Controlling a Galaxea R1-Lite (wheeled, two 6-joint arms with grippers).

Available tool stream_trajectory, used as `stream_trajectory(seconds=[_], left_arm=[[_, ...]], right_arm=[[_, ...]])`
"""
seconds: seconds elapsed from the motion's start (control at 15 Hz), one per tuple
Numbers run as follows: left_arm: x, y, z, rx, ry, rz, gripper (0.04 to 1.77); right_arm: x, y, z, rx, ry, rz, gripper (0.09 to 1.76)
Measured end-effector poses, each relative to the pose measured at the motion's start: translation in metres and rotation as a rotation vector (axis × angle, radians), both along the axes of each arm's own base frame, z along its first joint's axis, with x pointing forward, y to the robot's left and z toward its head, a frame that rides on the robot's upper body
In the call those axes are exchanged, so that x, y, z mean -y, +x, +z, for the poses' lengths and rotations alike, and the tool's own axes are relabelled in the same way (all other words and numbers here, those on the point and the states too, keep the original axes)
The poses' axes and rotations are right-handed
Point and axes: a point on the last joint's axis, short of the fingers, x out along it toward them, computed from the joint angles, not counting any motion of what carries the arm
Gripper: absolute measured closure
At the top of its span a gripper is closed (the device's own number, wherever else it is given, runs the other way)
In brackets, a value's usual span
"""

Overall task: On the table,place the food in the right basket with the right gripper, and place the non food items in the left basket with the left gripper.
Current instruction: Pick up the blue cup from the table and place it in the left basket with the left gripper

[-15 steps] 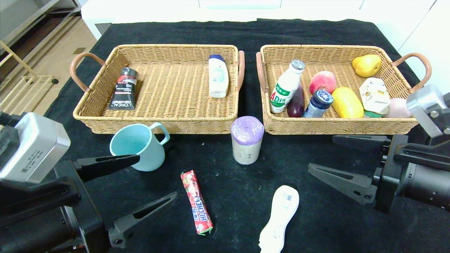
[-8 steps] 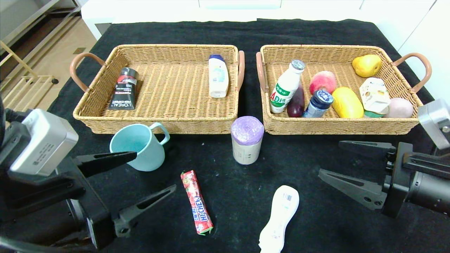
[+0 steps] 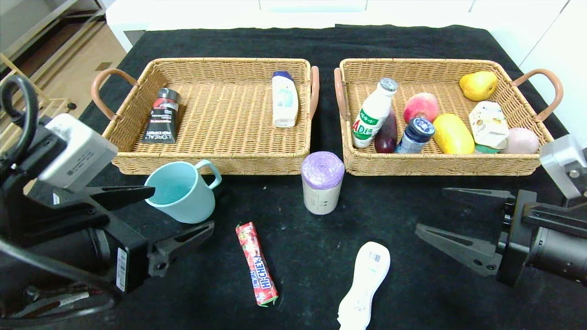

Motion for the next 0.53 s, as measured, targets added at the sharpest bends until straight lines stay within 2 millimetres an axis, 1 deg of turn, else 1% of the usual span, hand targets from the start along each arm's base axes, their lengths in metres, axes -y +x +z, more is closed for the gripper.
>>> stream_trajectory(seconds=[0.27, 0.53], left_arm=[[0.003, 0.019, 0.014, -0.047, 0.039, 0.075, 0.09], [0.008, 0.048, 0.025, -0.081, 0.058, 0.134, 0.09]], right_arm=[[0.001, -0.006, 0.003, 0.015, 0.006, 0.004, 0.15], [0.002, -0.007, 0.003, 0.018, 0.009, 0.001, 0.15]])
